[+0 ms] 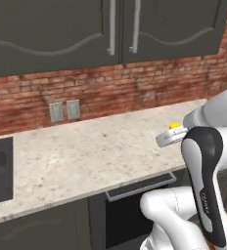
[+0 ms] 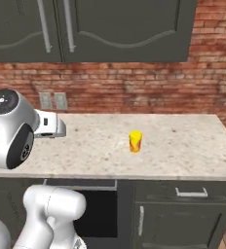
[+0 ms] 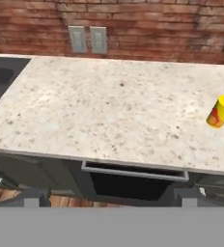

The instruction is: Place the pitcher and cup on the dining counter for serving.

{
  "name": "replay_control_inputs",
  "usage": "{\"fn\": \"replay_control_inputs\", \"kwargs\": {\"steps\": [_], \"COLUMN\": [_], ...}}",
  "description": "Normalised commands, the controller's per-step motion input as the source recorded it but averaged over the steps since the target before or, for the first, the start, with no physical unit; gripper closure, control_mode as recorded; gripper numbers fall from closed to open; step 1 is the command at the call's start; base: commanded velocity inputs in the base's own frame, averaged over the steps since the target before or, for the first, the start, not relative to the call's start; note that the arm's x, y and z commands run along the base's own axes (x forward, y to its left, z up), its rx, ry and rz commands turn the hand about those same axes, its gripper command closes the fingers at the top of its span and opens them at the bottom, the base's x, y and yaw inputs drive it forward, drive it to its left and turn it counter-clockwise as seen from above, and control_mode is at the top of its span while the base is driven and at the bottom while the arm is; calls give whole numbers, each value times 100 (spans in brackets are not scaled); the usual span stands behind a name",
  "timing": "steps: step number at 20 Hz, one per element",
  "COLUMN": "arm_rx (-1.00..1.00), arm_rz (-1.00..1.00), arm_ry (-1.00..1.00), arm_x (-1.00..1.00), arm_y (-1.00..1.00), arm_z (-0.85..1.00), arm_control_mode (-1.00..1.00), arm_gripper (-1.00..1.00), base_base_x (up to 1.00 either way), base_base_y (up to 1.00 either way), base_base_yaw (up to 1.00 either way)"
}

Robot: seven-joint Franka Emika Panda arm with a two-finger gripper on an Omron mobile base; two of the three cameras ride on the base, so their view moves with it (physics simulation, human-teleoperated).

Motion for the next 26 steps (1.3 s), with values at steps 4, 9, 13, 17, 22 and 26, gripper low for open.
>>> {"fn": "replay_control_inputs", "kwargs": {"steps": [4, 9, 13, 17, 22, 26], "arm_rx": [0, 0, 0, 0, 0, 0], "arm_rz": [0, 0, 0, 0, 0, 0], "arm_ry": [0, 0, 0, 0, 0, 0], "arm_x": [0, 0, 0, 0, 0, 0], "arm_y": [0, 0, 0, 0, 0, 0], "arm_z": [0, 0, 0, 0, 0, 0], "arm_control_mode": [100, 100, 100, 100, 100, 100], "arm_gripper": [-100, -100, -100, -100, -100, -100], "base_base_x": [16, 30, 25, 11, 14, 29], "base_base_y": [-99, -90, -71, -33, -10, 0], "base_base_yaw": [-17, -7, 6, 32, 34, 13]}}
